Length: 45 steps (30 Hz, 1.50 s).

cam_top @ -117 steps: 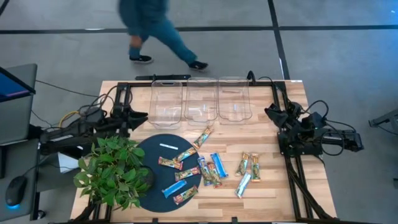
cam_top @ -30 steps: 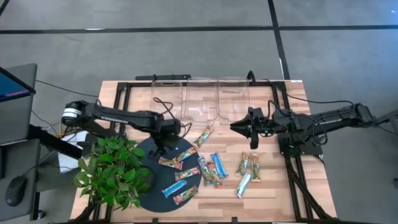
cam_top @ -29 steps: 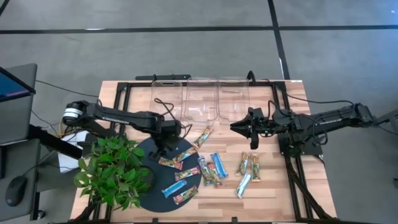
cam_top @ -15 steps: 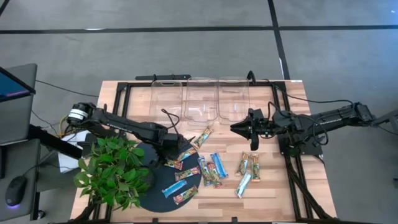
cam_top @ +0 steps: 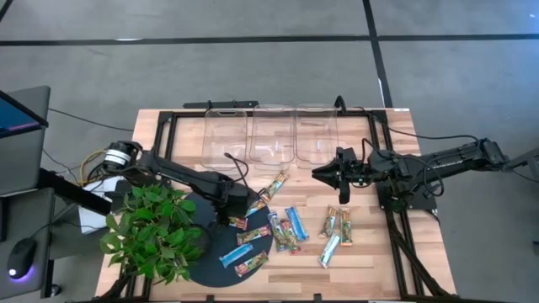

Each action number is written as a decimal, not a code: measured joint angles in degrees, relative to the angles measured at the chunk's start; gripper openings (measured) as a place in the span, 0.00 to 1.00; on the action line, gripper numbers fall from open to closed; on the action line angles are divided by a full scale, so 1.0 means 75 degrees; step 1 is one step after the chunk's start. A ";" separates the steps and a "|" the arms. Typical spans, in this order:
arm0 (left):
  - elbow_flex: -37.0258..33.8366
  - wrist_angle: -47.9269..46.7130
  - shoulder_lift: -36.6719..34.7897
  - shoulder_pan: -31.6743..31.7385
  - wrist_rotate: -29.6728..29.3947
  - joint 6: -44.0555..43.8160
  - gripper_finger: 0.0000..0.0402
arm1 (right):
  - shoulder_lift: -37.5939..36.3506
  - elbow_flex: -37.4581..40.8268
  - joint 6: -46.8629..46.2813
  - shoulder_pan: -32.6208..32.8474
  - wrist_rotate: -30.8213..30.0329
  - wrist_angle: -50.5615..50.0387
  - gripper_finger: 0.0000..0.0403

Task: Pick and place Granola Bars by type
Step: Put the red granola bar into the left transparent bin

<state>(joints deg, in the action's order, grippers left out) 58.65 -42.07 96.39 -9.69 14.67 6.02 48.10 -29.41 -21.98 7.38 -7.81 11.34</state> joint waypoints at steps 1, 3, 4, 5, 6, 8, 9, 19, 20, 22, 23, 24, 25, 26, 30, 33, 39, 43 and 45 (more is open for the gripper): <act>0.0000 -0.0001 0.0037 -0.0006 0.0006 -0.0006 0.38 | 0.0000 0.0000 0.0000 0.0000 0.0000 -0.0002 0.18; 0.0000 -0.0003 0.0060 -0.0040 -0.0009 -0.0009 0.38 | 0.0000 0.0001 -0.0003 0.0000 0.0000 -0.0053 0.18; 0.0000 0.0003 0.0060 -0.0065 -0.0022 -0.0008 0.38 | 0.0000 0.0003 -0.0003 0.0000 0.0000 -0.0053 0.18; 0.0000 0.0064 0.0060 -0.0090 -0.0036 -0.0009 0.38 | 0.0000 0.0003 -0.0003 0.0000 0.0000 -0.0054 0.18; 0.0000 0.0110 0.0060 -0.0112 -0.0090 -0.0009 0.38 | -0.0001 0.0003 -0.0003 0.0000 0.0000 -0.0067 0.18; 0.0000 0.0140 0.0060 -0.0144 -0.0216 -0.0005 0.38 | 0.0000 0.0003 -0.0003 0.0000 0.0000 -0.0097 0.18; 0.0000 0.0135 0.0060 -0.0165 -0.0298 -0.0004 0.38 | -0.0002 0.0003 -0.0001 0.0000 0.0002 -0.0095 0.18; -0.0353 0.0438 0.0060 -0.0216 -0.0419 -0.0197 0.38 | 0.0000 0.0003 0.0000 0.0000 0.0003 -0.0141 0.18; -0.0367 0.0443 0.0054 -0.0216 -0.0422 -0.0230 0.38 | 0.0000 0.0003 0.0003 0.0000 0.0003 -0.0141 0.18; -0.0391 0.0460 0.0051 -0.0213 -0.0467 -0.0282 0.38 | -0.0001 0.0003 0.0003 0.0000 0.0002 -0.0144 0.18; -0.0403 0.0487 0.0050 -0.0213 -0.0466 -0.0285 0.38 | 0.0000 0.0003 0.0005 0.0000 0.0001 -0.0144 0.18; -0.0430 0.0543 0.0047 -0.0213 -0.0473 -0.0285 0.38 | 0.0000 0.0003 0.0006 0.0000 0.0003 -0.0148 0.18; -0.0446 0.0572 0.0045 -0.0213 -0.0478 -0.0287 0.38 | 0.0000 0.0003 0.0006 0.0000 0.0002 -0.0149 0.18; -0.0447 0.0585 0.0045 -0.0213 -0.0505 -0.0289 0.38 | 0.0000 0.0003 0.0006 0.0000 0.0003 -0.0147 0.18; -0.0457 0.0606 0.0045 -0.0255 -0.0871 -0.0402 0.38 | -0.0001 0.0003 0.0006 0.0000 0.0000 -0.0165 0.18; -0.0458 0.0603 0.0047 -0.0312 -0.1081 -0.0402 0.38 | 0.0000 0.0003 0.0006 0.0000 -0.0004 -0.0178 0.18; -0.0458 0.0569 0.0047 -0.0394 -0.1445 -0.0400 0.38 | -0.0001 0.0003 -0.0003 0.0000 -0.0158 -0.0284 0.18; -0.0458 0.0560 0.0048 -0.0394 -0.1468 -0.0423 0.38 | 0.0000 0.0003 -0.0003 0.0000 -0.0160 -0.0298 0.18; -0.0458 0.0565 0.0048 -0.0394 -0.1477 -0.0426 0.38 | 0.0000 0.0003 -0.0003 0.0000 -0.0160 -0.0319 0.18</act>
<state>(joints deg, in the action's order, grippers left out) 55.22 -37.83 96.75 -12.64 3.60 2.83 48.10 -29.39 -22.00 7.38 -9.02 8.95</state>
